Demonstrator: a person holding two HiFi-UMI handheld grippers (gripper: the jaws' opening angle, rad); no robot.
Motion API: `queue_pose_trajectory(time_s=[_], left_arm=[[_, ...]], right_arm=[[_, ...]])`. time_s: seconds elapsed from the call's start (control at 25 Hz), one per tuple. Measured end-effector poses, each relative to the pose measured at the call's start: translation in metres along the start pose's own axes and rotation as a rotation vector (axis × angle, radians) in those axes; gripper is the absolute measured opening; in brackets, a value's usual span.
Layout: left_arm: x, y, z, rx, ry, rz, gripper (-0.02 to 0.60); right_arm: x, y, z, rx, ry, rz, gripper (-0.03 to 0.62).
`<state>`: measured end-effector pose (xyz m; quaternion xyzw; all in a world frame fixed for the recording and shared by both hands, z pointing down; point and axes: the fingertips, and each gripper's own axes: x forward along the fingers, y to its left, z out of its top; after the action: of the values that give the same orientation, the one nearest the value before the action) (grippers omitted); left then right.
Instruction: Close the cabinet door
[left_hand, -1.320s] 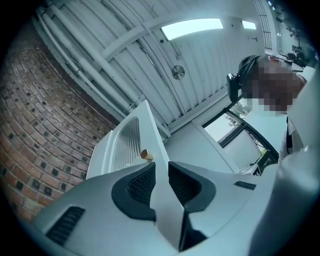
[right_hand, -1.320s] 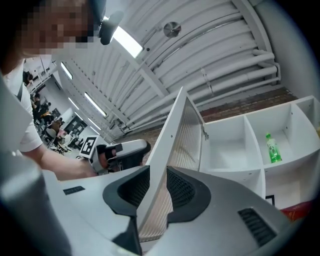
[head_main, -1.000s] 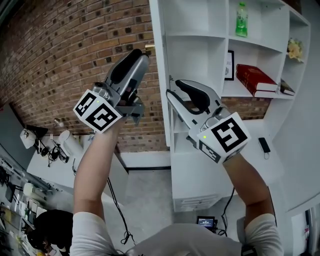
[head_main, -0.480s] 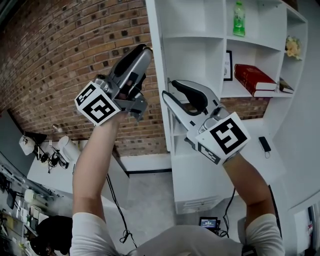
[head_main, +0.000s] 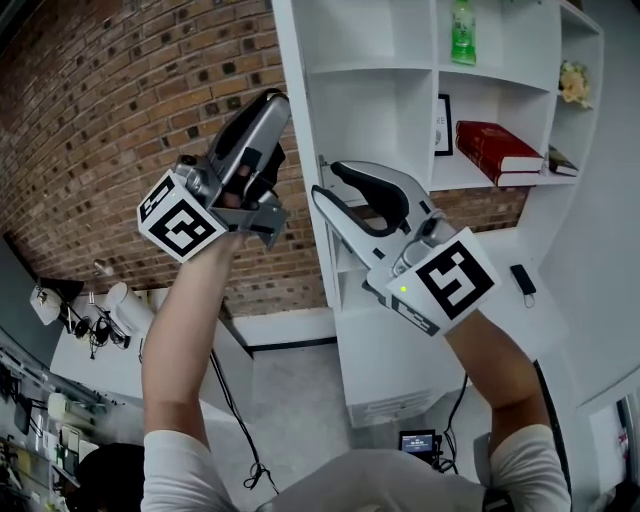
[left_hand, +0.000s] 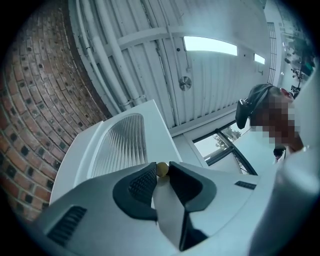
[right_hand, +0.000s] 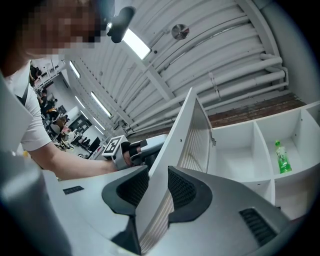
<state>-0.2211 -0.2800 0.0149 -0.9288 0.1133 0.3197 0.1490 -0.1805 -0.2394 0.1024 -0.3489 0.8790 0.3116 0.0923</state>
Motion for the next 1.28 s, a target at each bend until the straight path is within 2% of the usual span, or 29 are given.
queue_pose_trajectory(time_s=[0.36, 0.92, 1.28], left_arm=[[0.019, -0.009, -0.009, 0.055, 0.013, 0.046, 0.084], [0.075, -0.028, -0.051, 0.153, 0.066, 0.203, 0.081], [0.103, -0.029, -0.072, 0.221, 0.11, 0.277, 0.08]], right_arm=[[-0.017, -0.018, 0.002, -0.01, -0.032, -0.01, 0.123], [-0.07, -0.078, -0.01, 0.003, -0.057, -0.027, 0.123], [-0.089, -0.111, -0.022, 0.024, -0.059, -0.047, 0.123]])
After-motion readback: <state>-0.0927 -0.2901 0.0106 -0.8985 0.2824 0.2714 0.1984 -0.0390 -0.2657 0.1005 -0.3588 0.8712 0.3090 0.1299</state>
